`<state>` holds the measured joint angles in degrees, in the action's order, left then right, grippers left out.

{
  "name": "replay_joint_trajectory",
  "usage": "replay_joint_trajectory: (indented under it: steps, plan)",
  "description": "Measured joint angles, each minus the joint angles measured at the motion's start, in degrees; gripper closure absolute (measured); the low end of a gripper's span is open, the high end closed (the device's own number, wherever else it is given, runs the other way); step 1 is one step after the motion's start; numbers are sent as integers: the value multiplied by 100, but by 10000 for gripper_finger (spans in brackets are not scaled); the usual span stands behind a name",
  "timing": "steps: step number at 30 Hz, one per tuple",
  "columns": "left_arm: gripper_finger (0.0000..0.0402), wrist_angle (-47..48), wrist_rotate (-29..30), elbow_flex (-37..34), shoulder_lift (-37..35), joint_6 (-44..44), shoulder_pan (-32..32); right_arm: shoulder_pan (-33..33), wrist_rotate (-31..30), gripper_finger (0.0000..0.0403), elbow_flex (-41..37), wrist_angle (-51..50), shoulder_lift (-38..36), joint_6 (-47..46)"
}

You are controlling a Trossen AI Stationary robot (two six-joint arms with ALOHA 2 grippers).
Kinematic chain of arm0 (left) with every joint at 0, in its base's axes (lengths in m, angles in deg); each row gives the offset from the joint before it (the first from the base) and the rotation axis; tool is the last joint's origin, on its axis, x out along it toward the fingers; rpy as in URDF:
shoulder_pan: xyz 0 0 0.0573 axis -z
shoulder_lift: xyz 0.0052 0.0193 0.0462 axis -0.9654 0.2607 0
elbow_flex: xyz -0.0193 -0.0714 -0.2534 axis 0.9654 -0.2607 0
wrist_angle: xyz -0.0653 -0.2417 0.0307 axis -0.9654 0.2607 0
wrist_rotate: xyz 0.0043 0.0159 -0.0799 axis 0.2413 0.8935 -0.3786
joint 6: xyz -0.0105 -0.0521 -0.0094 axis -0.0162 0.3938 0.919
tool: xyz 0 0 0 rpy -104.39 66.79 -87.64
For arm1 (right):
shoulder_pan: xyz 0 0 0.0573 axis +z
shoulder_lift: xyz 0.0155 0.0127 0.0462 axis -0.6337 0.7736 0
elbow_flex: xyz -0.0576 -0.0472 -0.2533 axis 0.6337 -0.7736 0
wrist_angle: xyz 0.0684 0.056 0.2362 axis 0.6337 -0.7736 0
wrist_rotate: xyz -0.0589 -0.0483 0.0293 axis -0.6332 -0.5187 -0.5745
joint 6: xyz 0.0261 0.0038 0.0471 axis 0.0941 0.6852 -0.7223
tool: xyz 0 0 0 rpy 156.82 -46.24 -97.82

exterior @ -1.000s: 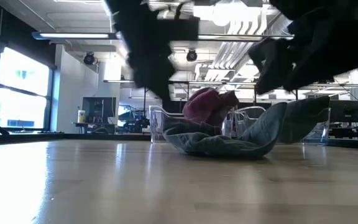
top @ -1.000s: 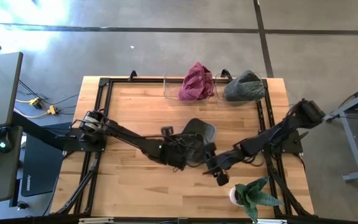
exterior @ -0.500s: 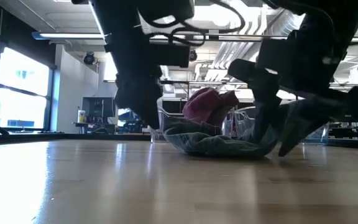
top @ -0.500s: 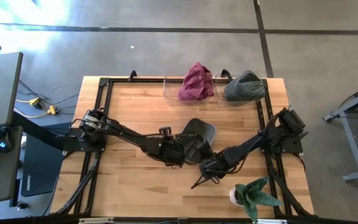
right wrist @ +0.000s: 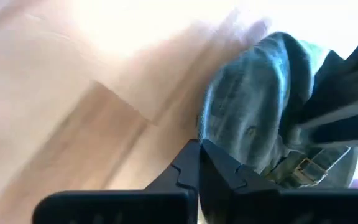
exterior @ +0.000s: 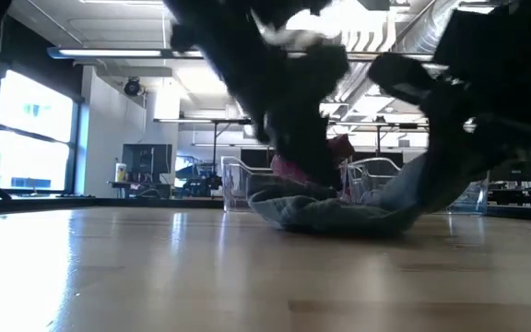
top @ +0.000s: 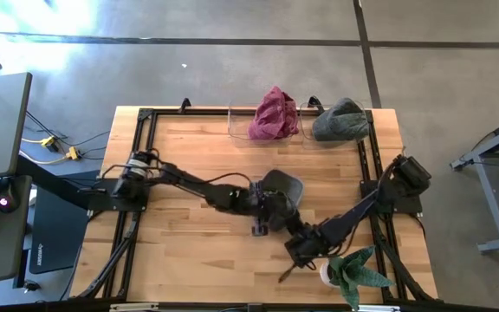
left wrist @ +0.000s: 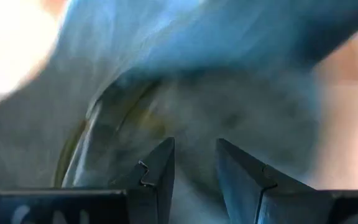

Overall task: Pick & Place hat
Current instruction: Put the black cap into the right transparent bin

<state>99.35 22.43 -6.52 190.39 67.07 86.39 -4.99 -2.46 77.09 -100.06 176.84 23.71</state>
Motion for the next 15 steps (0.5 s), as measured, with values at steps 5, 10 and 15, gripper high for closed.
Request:
replay_joint_trajectory:
  steps: [5, 10, 15]
  plan:
    - [292, 965, -20, 3, 70, 459, -286, 274, -330, 395, 0, -221, -159, -141]
    - [292, 1666, 458, 8, 7, 816, -246, 275, -147, 397, 0, -609, -480, -634]
    - [292, 1761, 475, -8, -294, 625, 27, 297, -8, 398, 0, -737, -649, -835]
